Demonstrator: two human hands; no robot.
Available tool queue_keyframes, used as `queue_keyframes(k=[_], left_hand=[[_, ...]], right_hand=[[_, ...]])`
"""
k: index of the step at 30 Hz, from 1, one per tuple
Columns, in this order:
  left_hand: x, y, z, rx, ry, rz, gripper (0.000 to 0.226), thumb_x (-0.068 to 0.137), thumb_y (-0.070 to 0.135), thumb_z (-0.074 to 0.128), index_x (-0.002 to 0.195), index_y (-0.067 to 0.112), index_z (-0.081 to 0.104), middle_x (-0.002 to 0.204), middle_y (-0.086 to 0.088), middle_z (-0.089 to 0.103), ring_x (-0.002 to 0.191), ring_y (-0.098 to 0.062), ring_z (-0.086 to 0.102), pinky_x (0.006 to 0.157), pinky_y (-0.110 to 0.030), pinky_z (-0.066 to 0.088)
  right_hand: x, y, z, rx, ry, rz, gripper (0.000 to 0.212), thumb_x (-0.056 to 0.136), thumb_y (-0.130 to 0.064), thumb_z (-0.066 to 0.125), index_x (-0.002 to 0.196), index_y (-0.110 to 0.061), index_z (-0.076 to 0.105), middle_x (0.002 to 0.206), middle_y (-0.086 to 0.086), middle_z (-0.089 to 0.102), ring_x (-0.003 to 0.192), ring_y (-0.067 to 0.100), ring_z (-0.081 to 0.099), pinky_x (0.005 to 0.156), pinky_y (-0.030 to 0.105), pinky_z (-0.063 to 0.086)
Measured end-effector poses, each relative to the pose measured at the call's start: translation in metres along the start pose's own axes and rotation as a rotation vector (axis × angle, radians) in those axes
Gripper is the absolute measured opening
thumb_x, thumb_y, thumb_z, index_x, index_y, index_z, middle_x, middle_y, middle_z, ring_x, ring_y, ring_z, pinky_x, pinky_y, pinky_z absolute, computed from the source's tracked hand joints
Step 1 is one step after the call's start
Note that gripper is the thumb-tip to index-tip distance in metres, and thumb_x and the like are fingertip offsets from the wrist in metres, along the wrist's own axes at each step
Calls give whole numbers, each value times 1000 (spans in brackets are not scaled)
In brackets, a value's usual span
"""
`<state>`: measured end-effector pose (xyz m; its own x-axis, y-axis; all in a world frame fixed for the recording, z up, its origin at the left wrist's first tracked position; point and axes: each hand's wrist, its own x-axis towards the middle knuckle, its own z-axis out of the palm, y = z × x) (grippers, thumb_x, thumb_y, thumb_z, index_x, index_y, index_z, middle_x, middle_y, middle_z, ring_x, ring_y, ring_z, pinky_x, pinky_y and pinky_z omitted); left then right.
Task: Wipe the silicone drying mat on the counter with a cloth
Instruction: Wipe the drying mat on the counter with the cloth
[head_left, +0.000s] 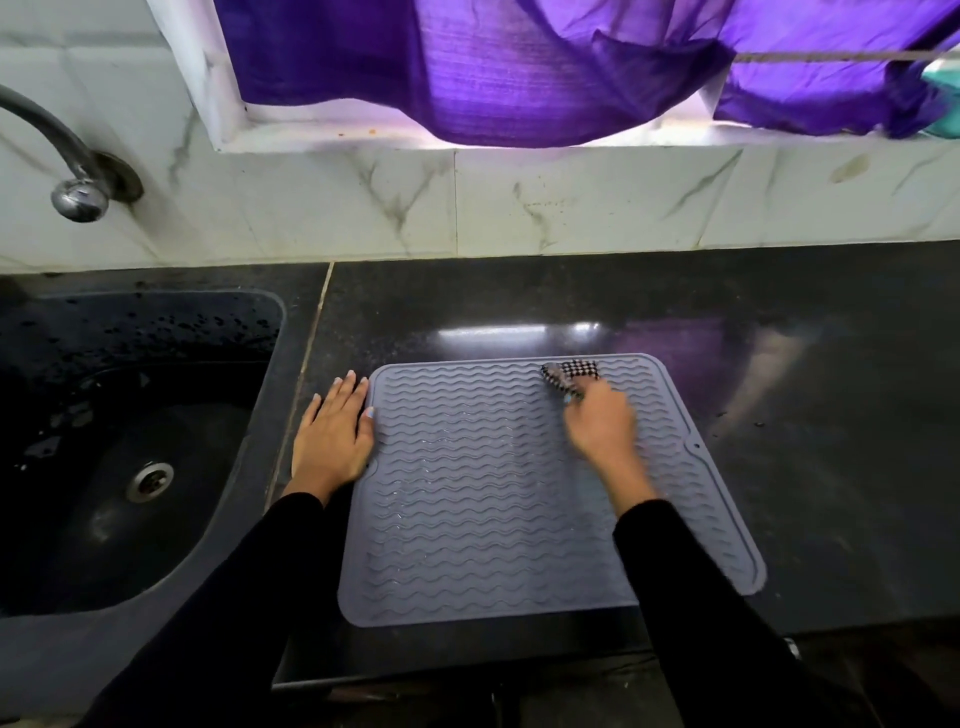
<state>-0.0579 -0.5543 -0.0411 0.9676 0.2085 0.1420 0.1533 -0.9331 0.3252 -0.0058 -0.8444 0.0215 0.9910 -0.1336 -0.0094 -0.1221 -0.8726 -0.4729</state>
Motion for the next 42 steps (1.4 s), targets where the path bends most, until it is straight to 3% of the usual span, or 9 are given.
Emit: queue_keyframes(k=[5,11,16,21,26,29,32,39,42], left_hand=[[1,-1,0,41,-15,-3,82,79,58,3,146,17,27,155,-1,19,144,-13,12,116,-35,5],[2,0,0,65,-38,-5,78,81,57,4,147,19,22,157,-3,14,145,-14,8,117,-35,4],[0,1,-2,65,-32,-7,83,78,57,0,147,17,24,156,-3,16,144,-15,10,117,-36,6],[0,2,-2,62,-38,-35,76,85,51,10,147,8,20,156,-8,13,145,-18,8,117,-35,6],[1,0,0,67,-43,-51,86,81,56,3,146,4,20,156,-10,13,145,-19,8,118,-34,5],[2,0,1,87,-44,-48,79,85,53,9,146,4,18,156,-9,12,145,-19,7,117,-33,4],[1,-1,3,107,-42,-40,85,82,57,2,147,5,18,156,-9,12,145,-18,6,117,-33,4],[1,1,0,103,-56,-45,79,84,52,7,146,5,19,156,-10,13,145,-20,8,117,-34,5],[1,2,-1,105,-67,-41,77,85,50,10,146,4,18,156,-11,12,145,-20,7,117,-34,5]], right_hand=[[-15,8,45,-272,49,-194,55,95,-12,36,146,-2,17,154,17,19,144,25,17,118,33,7],[-12,8,13,-78,127,-139,36,92,-23,52,128,-17,51,118,9,64,109,26,59,91,32,45],[11,26,-9,323,4,57,28,91,-26,57,116,-16,63,90,2,67,83,21,59,64,26,42],[35,39,-28,920,7,373,29,90,-21,58,115,-8,61,111,11,66,94,23,61,77,31,50],[8,16,-13,235,118,80,31,93,-23,52,122,-15,59,112,10,66,103,28,59,68,22,38],[-3,11,22,-72,30,-54,59,96,-37,42,145,-9,26,150,9,34,137,25,33,109,32,29],[-2,16,36,-178,62,-81,65,98,-41,34,149,-9,9,157,6,11,145,19,13,119,32,12],[0,27,7,113,59,-50,44,95,-23,47,139,-24,42,132,3,56,116,25,55,87,32,44],[23,44,-13,587,-111,80,36,95,-20,49,130,-16,53,112,6,65,96,23,62,76,26,44]])
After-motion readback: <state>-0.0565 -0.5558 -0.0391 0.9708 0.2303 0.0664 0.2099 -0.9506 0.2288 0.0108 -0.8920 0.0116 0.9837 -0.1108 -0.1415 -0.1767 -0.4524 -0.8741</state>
